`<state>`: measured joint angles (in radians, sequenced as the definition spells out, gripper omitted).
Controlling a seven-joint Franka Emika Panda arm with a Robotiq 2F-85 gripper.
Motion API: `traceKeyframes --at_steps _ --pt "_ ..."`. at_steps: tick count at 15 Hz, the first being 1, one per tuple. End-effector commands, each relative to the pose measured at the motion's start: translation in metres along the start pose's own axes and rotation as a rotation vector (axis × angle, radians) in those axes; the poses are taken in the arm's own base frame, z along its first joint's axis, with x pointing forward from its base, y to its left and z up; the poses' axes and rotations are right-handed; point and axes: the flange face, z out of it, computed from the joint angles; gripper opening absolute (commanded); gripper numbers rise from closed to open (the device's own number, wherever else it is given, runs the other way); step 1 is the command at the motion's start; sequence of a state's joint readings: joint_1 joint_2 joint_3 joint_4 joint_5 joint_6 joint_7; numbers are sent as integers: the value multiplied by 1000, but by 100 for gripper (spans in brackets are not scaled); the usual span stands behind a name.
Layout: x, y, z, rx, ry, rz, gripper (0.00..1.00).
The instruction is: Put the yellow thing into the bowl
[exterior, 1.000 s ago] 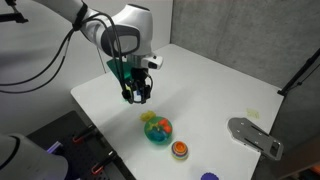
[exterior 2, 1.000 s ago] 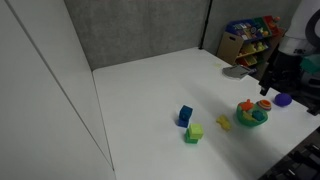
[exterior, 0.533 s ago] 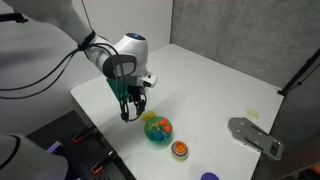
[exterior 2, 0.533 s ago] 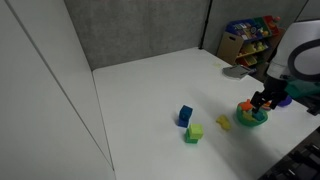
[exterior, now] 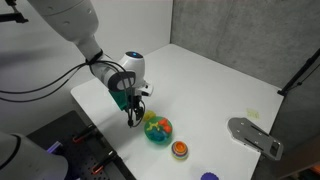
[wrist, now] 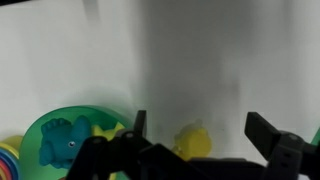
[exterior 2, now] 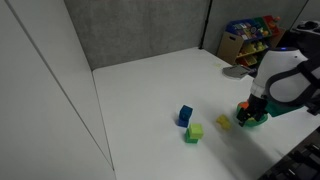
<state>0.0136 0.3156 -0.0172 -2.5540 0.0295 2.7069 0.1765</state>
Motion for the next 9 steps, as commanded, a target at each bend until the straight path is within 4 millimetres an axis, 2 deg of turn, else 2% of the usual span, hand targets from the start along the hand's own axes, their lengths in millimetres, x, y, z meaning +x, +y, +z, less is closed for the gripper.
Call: traceKeyframes --at_steps 1,9 --pt "21 -18 27 0 -2 9 100" --pt "59 -43 76 -37 -25 -5 100"
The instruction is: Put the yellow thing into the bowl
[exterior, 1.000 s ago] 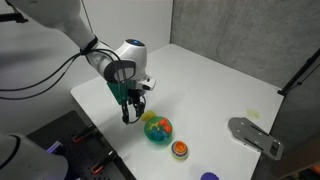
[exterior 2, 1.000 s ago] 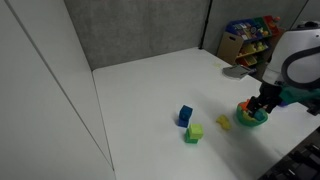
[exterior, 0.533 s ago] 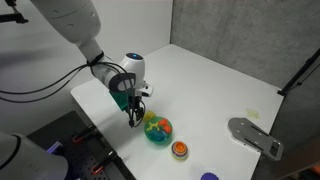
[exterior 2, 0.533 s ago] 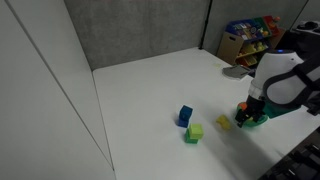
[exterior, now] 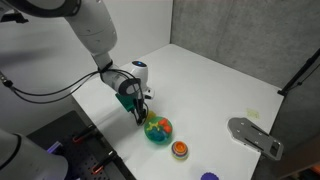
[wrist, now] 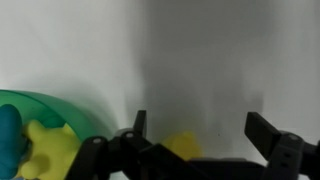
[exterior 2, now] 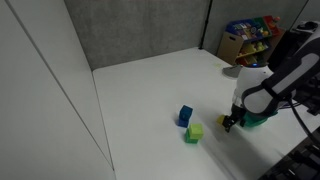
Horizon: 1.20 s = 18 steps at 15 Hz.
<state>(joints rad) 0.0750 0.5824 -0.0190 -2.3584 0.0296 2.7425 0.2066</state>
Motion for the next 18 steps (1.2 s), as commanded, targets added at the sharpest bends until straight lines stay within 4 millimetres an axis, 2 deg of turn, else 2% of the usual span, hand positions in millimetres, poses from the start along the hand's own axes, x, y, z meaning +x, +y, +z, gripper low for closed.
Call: traceKeyframes --at_steps 1,9,10,11,14,17,18 --pt "23 -9 14 -18 7 27 100" --pt "50 -9 23 -68 45 44 100" --pt "52 -9 23 -74 48 42 75" --pt "53 -9 22 -76 45 39 74" --pt "54 -6 21 -84 44 39 49" --pt "56 -3 9 -77 50 41 25" --pt "57 -2 4 -70 53 40 22"
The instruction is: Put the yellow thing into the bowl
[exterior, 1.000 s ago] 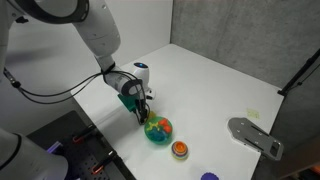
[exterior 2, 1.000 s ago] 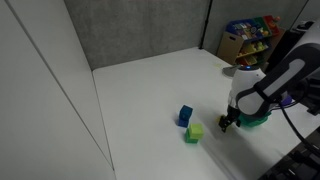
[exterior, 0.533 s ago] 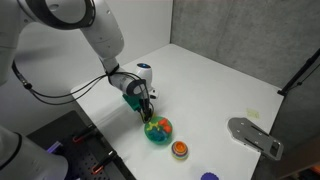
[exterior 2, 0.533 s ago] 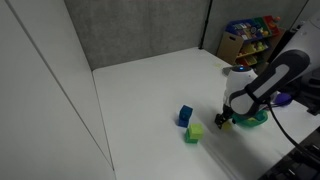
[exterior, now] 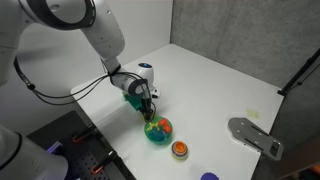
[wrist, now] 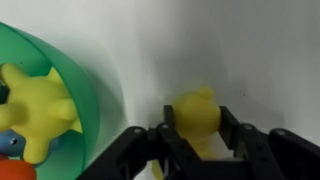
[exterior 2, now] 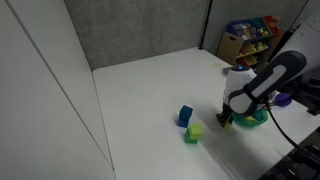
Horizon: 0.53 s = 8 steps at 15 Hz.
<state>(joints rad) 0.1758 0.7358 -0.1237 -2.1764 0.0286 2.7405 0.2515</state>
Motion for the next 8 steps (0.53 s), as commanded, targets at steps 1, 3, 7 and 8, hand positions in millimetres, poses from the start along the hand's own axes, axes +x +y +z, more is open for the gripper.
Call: traceKeyframes --at_steps 1,3,7,8 --pt "8 3 -22 2 8 6 22" --pt "10 3 -35 13 27 3 19" --pt "16 8 -71 36 76 6 19" --pt "17 10 -80 41 88 7 19"
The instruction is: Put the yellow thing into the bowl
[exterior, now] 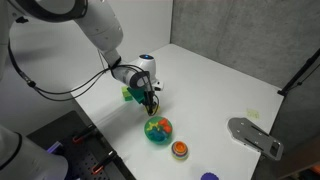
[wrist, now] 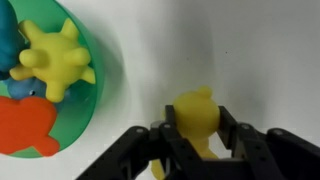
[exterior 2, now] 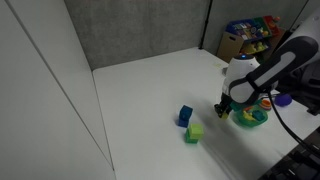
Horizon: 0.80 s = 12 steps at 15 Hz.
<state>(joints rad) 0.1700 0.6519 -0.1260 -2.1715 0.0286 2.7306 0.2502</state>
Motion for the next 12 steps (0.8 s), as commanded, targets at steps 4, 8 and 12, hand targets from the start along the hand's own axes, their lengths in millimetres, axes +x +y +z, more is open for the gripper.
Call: traceKeyframes --at_steps 4,8,12 --pt "-1 25 -67 7 15 8 19" --pt "-17 54 -91 -37 -22 25 19" --pt "-36 85 -94 -68 -44 12 19"
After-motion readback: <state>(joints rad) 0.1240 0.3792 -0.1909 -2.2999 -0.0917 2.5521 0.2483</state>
